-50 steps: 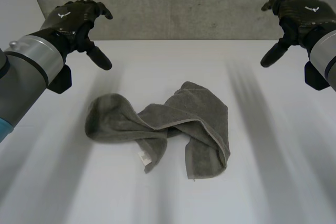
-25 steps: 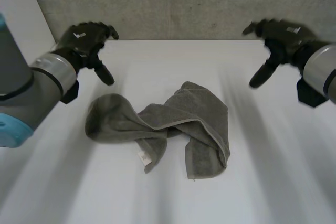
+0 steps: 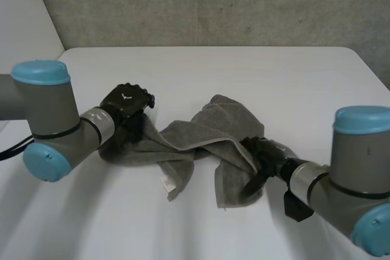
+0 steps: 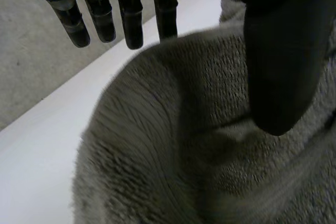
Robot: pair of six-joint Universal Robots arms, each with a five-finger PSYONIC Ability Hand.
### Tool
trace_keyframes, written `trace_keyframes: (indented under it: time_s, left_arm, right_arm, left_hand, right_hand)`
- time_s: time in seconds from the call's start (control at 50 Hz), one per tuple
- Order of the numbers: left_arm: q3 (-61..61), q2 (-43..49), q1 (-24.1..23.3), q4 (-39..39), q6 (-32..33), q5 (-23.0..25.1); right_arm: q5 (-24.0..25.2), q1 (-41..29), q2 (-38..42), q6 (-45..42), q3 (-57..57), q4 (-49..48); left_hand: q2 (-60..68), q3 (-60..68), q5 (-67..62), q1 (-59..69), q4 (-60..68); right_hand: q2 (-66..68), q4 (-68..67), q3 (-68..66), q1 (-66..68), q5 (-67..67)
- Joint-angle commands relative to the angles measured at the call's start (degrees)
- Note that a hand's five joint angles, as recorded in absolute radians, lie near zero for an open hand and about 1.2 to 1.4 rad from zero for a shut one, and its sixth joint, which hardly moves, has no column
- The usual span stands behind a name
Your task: Fold the towel.
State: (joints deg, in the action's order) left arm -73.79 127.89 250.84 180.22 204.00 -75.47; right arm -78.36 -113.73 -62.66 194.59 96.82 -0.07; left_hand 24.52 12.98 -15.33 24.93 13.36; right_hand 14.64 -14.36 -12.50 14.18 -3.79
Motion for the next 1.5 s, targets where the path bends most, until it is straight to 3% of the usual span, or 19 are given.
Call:
trace_keyframes:
  time_s: [0.02, 0.04, 0.06, 0.08, 0.22, 0.32, 0.36, 0.38, 0.42, 0.48, 0.58, 0.7, 0.8, 0.9, 0.98, 1.04, 1.12, 1.34, 1.5]
  left_arm:
    - [0.8, 3.5, -0.4, 0.1, 3.2, -0.3]
    - [0.8, 3.5, -0.4, 0.1, 3.2, -0.3]
    - [1.0, 3.7, -0.5, 0.0, 3.3, -0.3]
    - [1.1, 3.4, -0.6, 0.0, 3.1, -0.3]
    - [2.9, -0.8, -0.4, 0.3, 2.8, -0.2]
    - [10.8, -1.5, 0.2, 3.1, 2.7, -1.8]
    - [20.1, -1.2, 0.2, 5.6, 2.7, -5.0]
    - [20.2, -1.2, 0.2, 5.6, 2.7, -5.0]
    - [25.1, -1.3, 0.2, 6.5, 2.6, -6.9]
    - [33.3, -2.4, -0.4, 9.9, 2.5, -10.0]
    - [32.0, -9.4, -0.1, 18.1, 0.5, -10.2]
    - [15.7, -15.7, 2.1, 25.3, -2.4, -6.2]
    - [3.6, -15.7, 2.8, 27.0, -2.3, -3.5]
    - [-8.6, -15.4, 4.8, 27.3, -1.8, -2.8]
    - [-17.9, -15.0, 7.4, 27.3, -1.6, -2.3]
    - [-22.4, -14.8, 7.7, 27.3, -1.4, -1.2]
    - [-25.4, -13.8, 8.3, 27.4, -1.1, -0.1]
    - [-27.4, -14.2, 9.1, 26.9, -1.1, 0.3]
    - [-28.6, -14.5, 9.1, 26.8, -1.2, 0.4]
  right_arm:
    - [-4.1, -2.5, 1.9, 2.7, -0.3, -4.8]
    - [-5.0, -2.6, 1.9, 2.7, -0.1, -6.1]
    - [-5.0, -2.6, 1.9, 2.7, -0.1, -6.1]
    - [-5.3, -2.6, 1.8, 2.7, 0.1, -7.6]
    - [-2.1, -1.8, -1.3, -1.8, -4.4, -10.7]
    - [4.6, 0.4, -1.3, -10.5, -18.2, -5.7]
    - [7.0, 3.3, 2.2, -13.5, -34.9, 0.2]
    - [7.0, 3.3, 2.2, -13.5, -35.0, 0.2]
    - [7.1, 4.5, 5.0, -14.5, -53.8, 2.2]
    - [6.6, 5.3, 3.9, -14.6, -62.6, -2.8]
    - [6.6, 5.4, -3.1, -14.7, -54.4, -15.9]
    - [10.2, 5.2, -6.6, -15.4, -39.8, -21.6]
    - [22.3, 5.9, -7.6, -21.3, -26.4, -23.2]
    - [29.0, 6.8, -7.0, -29.6, -17.1, -22.3]
    - [29.1, 8.4, -4.7, -35.7, -12.2, -19.7]
    - [28.7, 9.1, -0.6, -40.9, -9.5, -14.1]
    - [23.3, 10.7, 3.7, -46.2, -7.6, -7.0]
    - [10.5, 10.7, 2.8, -42.5, -5.0, -10.0]
    - [4.4, 11.3, 0.9, -36.5, -3.4, -9.3]
  left_hand:
    - [32.1, -3.0, -31.3, 31.7, -3.4]
    - [32.3, -3.0, -31.5, 31.9, -3.4]
    - [54.6, -3.0, -53.8, 54.2, -3.4]
    - [55.5, -3.0, -54.7, 55.1, -3.4]
    - [55.5, -3.0, -54.7, 55.1, -3.4]
    - [55.5, -3.0, -54.7, 55.1, -3.4]
    - [55.5, -3.0, -54.7, 55.1, -3.4]
    - [55.5, -3.0, -54.7, 55.1, -3.4]
    - [55.5, -3.0, -54.7, 55.1, -3.4]
    - [55.5, -3.0, -54.7, 55.1, -3.4]
    - [55.5, -3.0, -54.7, 55.1, -3.4]
    - [55.5, -3.0, -54.7, 55.1, -3.4]
    - [55.5, -3.0, -54.7, 55.1, -3.4]
    - [55.5, -3.0, -54.7, 55.1, -3.4]
    - [55.5, -3.0, -54.7, 55.1, -3.4]
    - [55.5, -3.0, -54.7, 55.1, -3.4]
    - [55.5, -3.0, -54.7, 55.1, -3.4]
    - [55.5, -3.0, -54.7, 55.1, -3.4]
    - [55.5, -3.0, -54.7, 55.1, -3.4]
  right_hand:
    - [28.4, 4.4, 2.5, 28.8, -29.2]
    - [51.9, 4.4, 2.5, 52.4, -52.7]
    - [52.1, 4.4, 2.5, 52.6, -53.0]
    - [65.2, 4.4, 2.5, 65.7, -66.1]
    - [65.4, 4.4, 2.5, 65.8, -66.2]
    - [65.4, 4.4, 2.5, 65.8, -66.2]
    - [65.4, 4.4, 2.5, 65.8, -66.2]
    - [65.4, 4.4, 2.5, 65.8, -66.2]
    - [65.4, 4.4, 2.5, 65.8, -66.2]
    - [65.4, 4.4, 2.5, 65.8, -66.2]
    - [65.4, 4.4, 2.5, 65.8, -66.2]
    - [65.4, 4.4, 2.5, 65.8, -66.2]
    - [65.4, 4.4, 2.5, 65.8, -66.2]
    - [65.4, 4.4, 2.5, 65.8, -66.2]
    - [65.4, 4.4, 2.5, 65.8, -66.2]
    - [56.2, 4.4, 2.5, 56.7, -57.1]
    - [44.6, 4.4, 2.5, 45.1, -45.5]
    - [25.1, 4.4, 2.5, 25.5, -25.9]
    - [27.6, 4.4, 2.5, 28.0, -28.4]
